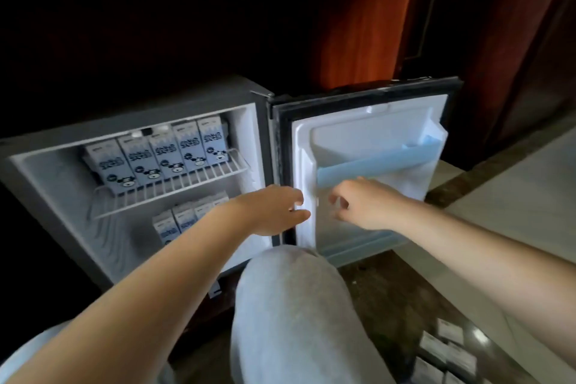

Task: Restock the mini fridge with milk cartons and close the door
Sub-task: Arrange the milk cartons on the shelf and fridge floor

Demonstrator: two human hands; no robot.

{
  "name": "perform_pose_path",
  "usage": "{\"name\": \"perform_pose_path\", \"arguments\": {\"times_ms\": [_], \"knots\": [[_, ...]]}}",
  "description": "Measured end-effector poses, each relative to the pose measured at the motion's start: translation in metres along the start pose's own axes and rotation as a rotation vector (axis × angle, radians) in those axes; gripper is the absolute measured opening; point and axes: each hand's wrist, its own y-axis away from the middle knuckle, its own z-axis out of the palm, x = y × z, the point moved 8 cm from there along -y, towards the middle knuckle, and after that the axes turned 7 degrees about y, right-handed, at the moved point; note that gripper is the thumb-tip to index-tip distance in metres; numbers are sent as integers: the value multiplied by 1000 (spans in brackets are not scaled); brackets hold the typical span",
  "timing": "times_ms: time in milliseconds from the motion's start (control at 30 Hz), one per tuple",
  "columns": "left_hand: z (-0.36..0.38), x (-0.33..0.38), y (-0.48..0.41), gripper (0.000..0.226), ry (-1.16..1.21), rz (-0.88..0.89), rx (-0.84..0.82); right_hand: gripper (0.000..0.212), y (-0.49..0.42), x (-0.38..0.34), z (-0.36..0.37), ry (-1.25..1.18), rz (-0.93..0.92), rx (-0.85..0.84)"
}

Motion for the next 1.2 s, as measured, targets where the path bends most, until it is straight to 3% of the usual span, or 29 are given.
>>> {"name": "perform_pose_path", "arguments": {"times_ms": [167, 300, 467, 700, 800, 967, 1067, 1133, 1200], "knots": [[49, 61, -22, 41, -27, 97, -92, 31, 42, 65, 37, -38, 109, -44], [101, 99, -39, 39, 13, 168, -164, 16, 77, 110, 74, -133, 179, -54], [196, 134, -64, 37, 7, 186, -377, 29, 125, 154, 143, -253, 300, -150], [297, 132, -90, 34, 8, 109, -554, 34, 161, 192, 250, -250, 476, -275], [329, 124, -91, 37, 15, 106, -621, 38, 171, 190, 290, -261, 454, -338], [362, 124, -98, 53, 71, 174, -567, 53, 180, 192, 333, -142, 487, -356], [378, 127, -104, 70, 19, 243, -540, 42, 178, 190, 336, -55, 483, -224], [387, 128, -109, 65, -12, 260, -545, 38, 181, 190, 345, -47, 503, -160], [394, 127, -114, 55, -39, 248, -531, 46, 184, 191, 360, -70, 550, -201]]}}
